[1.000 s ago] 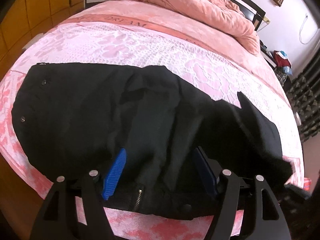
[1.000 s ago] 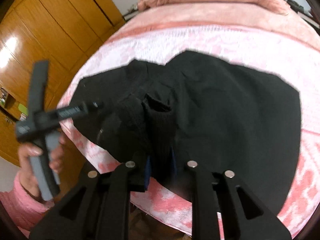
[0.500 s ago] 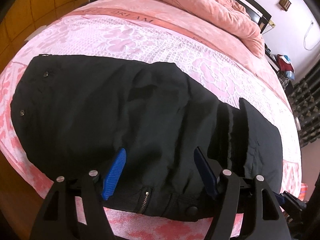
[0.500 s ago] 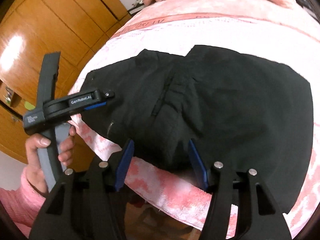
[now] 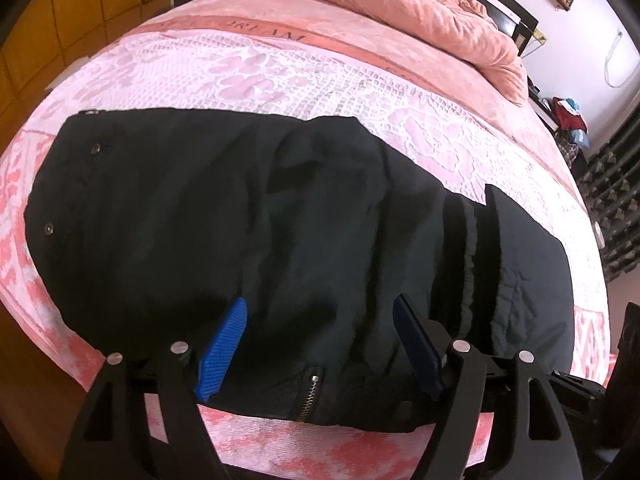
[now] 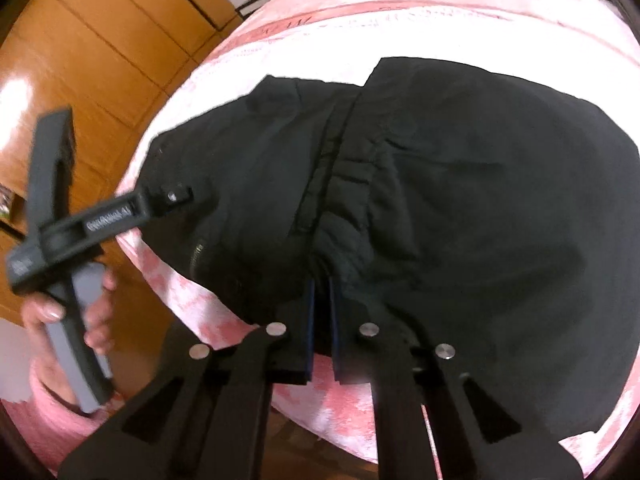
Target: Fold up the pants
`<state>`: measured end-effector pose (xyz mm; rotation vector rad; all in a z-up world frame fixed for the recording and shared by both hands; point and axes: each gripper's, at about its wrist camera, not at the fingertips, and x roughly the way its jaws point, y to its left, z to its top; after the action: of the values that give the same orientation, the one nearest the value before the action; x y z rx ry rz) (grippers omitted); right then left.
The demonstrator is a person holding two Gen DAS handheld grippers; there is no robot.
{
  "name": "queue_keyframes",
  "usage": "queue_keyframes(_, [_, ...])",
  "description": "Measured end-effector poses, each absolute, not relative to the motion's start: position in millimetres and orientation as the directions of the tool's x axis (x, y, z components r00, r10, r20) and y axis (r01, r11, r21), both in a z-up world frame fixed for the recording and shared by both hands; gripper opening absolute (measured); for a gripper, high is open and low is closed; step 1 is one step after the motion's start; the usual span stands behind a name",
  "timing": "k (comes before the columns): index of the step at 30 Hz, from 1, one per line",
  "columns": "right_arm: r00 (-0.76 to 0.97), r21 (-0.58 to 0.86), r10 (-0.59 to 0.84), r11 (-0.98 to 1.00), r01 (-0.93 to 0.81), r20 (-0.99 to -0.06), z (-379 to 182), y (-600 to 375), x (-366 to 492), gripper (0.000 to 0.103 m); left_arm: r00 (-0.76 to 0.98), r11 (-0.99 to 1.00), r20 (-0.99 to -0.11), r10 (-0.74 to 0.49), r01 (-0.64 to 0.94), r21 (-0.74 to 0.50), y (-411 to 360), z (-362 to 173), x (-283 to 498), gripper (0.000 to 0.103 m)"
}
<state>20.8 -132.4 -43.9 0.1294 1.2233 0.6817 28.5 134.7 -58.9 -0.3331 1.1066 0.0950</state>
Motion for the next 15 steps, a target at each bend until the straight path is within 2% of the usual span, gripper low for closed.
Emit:
queue_keyframes(3, [0.186, 0.499, 0.618, 0.749, -0.437, -0.764, -21.5, -134.4, 15.5, 0.005, 0.449, 0.939, -0.888, -0.099, -0.254, -0.233, 141.0, -62.9, 26.1, 0.077])
queue_keyframes(7, [0.192, 0.479, 0.632, 0.722, -0.499, -0.751, -0.5, -119.6, 6.9, 0.005, 0.447, 0.929, -0.887, -0.112, -0.271, -0.254, 147.3, -66.0, 24.0, 0.077])
queue_keyframes(15, [0.085, 0.503, 0.612, 0.715, -0.486, -0.787, -43.7, -80.6, 9.9, 0.005, 0.476, 0.926, -0.873, -0.107, -0.273, -0.262, 149.8, -53.7, 21.1, 0.077])
